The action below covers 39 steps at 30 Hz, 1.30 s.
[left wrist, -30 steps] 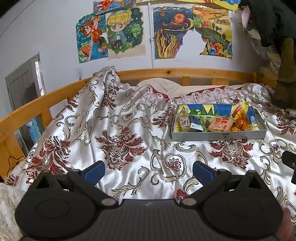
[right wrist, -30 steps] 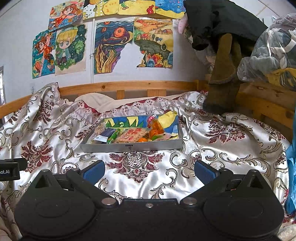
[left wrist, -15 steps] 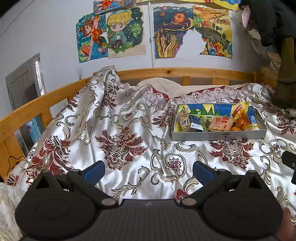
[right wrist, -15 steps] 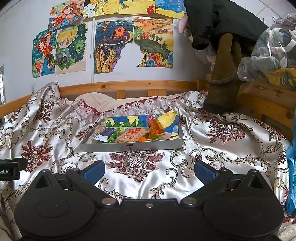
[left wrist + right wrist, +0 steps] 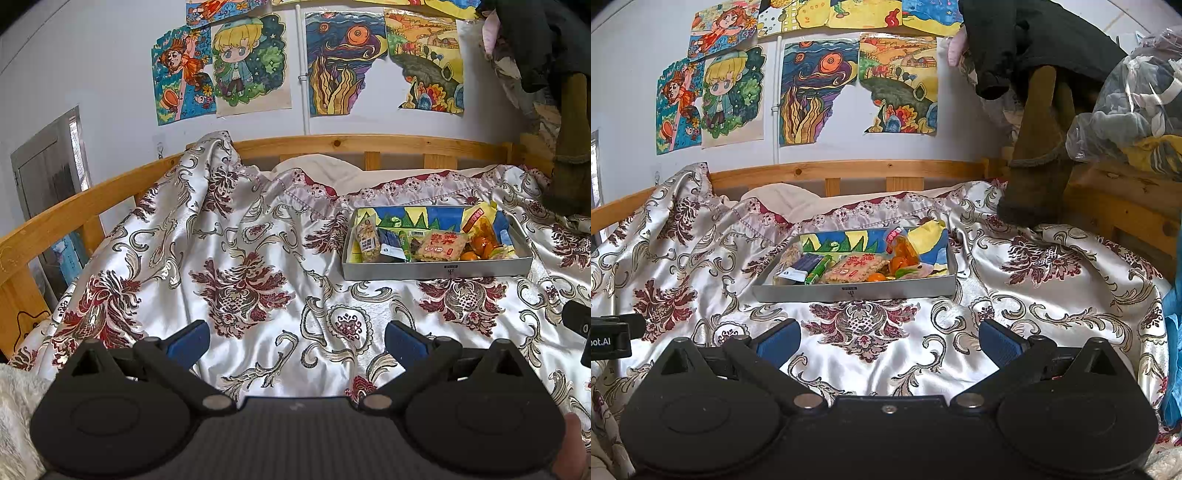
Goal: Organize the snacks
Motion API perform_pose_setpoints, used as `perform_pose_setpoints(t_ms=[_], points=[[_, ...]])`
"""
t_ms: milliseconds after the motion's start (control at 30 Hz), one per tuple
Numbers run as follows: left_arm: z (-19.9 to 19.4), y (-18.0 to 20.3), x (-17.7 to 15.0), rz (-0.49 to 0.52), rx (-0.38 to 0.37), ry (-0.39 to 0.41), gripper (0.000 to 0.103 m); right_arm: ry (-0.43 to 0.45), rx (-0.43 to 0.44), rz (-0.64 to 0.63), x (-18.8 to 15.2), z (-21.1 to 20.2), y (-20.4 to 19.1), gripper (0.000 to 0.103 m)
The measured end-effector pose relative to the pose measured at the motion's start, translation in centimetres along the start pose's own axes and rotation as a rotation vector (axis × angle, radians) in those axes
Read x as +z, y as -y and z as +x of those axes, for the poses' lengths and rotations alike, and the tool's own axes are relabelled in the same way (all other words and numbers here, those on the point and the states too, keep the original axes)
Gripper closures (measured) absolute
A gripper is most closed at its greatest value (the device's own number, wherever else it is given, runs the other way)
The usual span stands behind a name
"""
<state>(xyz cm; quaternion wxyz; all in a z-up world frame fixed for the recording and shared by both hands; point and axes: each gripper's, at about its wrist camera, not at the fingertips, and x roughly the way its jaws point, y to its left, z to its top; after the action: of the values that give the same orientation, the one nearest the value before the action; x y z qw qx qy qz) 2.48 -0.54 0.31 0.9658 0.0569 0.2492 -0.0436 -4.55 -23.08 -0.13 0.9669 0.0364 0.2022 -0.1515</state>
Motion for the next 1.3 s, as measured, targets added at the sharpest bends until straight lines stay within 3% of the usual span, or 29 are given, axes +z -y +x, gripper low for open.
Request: perform_pose_setpoints(t_ms=[767, 1300], points=[[0.1, -0.1, -0.1, -0.002, -0.003, -0.004, 0.0, -0.001, 0.0, -0.001, 0.0, 0.0, 0.0, 0.001], [1.0, -0.8, -0.3, -0.035, 0.012, -0.095, 0.0, -0.002, -0.001, -0.002, 0.1, 0.0, -0.1, 0.001]])
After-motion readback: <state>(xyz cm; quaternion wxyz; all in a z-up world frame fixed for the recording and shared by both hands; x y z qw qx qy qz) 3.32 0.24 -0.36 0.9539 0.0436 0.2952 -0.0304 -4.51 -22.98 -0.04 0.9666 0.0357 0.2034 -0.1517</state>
